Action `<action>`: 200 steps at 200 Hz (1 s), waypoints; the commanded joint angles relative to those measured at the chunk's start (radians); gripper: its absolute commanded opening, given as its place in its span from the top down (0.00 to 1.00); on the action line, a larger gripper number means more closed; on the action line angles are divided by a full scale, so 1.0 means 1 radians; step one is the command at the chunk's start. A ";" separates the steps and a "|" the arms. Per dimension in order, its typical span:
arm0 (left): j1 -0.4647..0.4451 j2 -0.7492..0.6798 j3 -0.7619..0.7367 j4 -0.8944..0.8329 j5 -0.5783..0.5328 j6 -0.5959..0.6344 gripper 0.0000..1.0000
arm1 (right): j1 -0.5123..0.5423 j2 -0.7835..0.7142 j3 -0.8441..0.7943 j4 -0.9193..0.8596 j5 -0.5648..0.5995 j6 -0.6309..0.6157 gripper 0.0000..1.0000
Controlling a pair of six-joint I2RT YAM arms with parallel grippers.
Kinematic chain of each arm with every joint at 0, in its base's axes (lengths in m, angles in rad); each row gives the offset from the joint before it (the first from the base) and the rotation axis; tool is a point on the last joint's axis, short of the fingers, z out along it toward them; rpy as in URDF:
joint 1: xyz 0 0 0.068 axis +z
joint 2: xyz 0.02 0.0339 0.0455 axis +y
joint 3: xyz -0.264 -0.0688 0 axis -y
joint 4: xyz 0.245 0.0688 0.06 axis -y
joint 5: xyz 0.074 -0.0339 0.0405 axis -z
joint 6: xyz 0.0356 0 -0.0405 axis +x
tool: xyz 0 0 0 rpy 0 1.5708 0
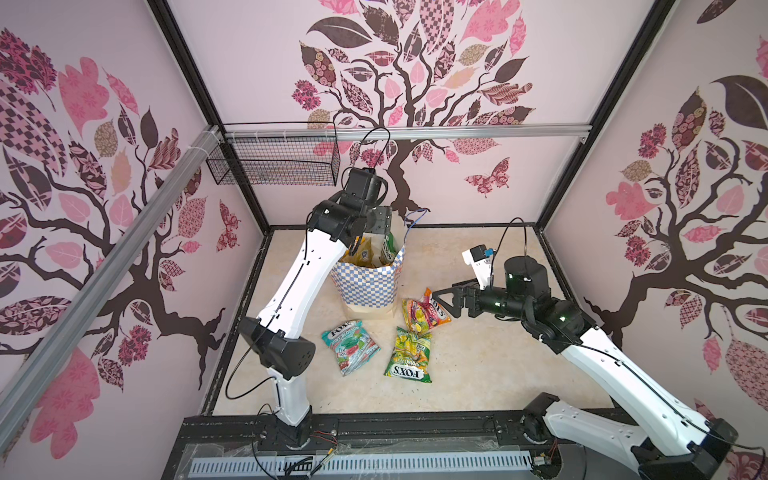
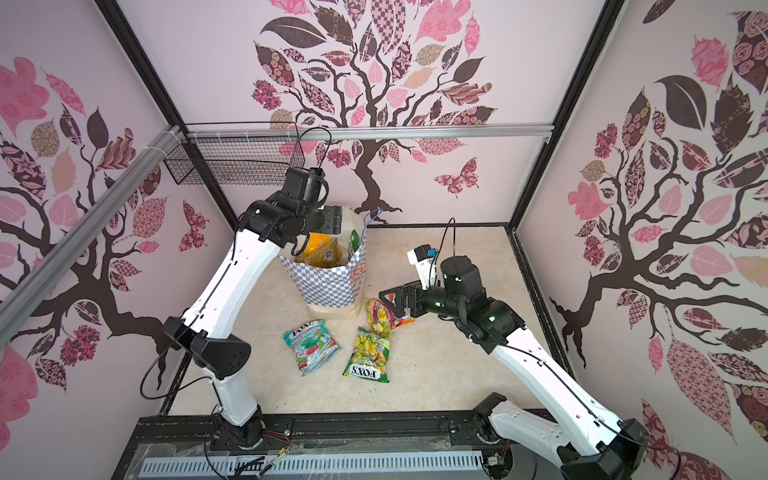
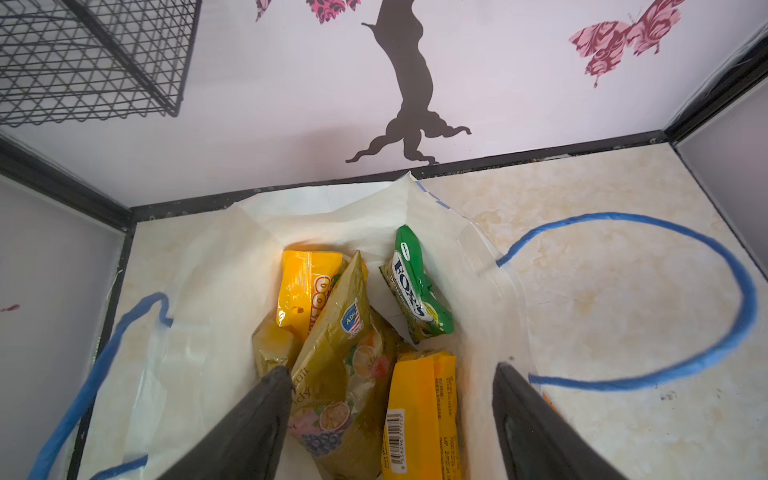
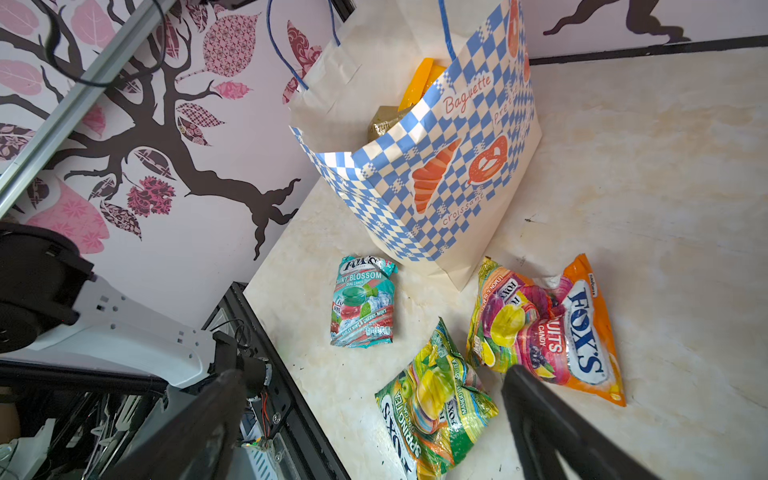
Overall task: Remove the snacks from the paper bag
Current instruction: 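Lower the left gripper into the bag toward the green Fox's packet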
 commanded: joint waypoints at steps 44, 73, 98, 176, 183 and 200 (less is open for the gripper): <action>0.079 0.155 0.125 -0.165 0.142 0.039 0.25 | 0.003 -0.003 0.039 -0.018 -0.022 -0.001 0.01; 0.107 0.173 0.064 -0.160 0.185 0.047 0.25 | 0.003 -0.006 0.035 -0.014 -0.022 0.001 0.00; 0.123 0.204 0.025 -0.161 0.232 0.056 0.25 | 0.002 -0.001 0.035 -0.009 -0.028 0.008 0.00; 0.132 0.296 -0.063 -0.148 0.262 0.080 0.23 | 0.002 -0.003 0.035 -0.015 -0.025 0.008 0.00; 0.133 0.299 -0.077 -0.143 0.262 0.083 0.23 | 0.003 -0.003 0.034 -0.015 -0.025 0.008 0.00; 0.132 0.306 -0.113 -0.126 0.250 0.086 0.22 | 0.002 -0.001 0.033 -0.013 -0.026 0.009 0.01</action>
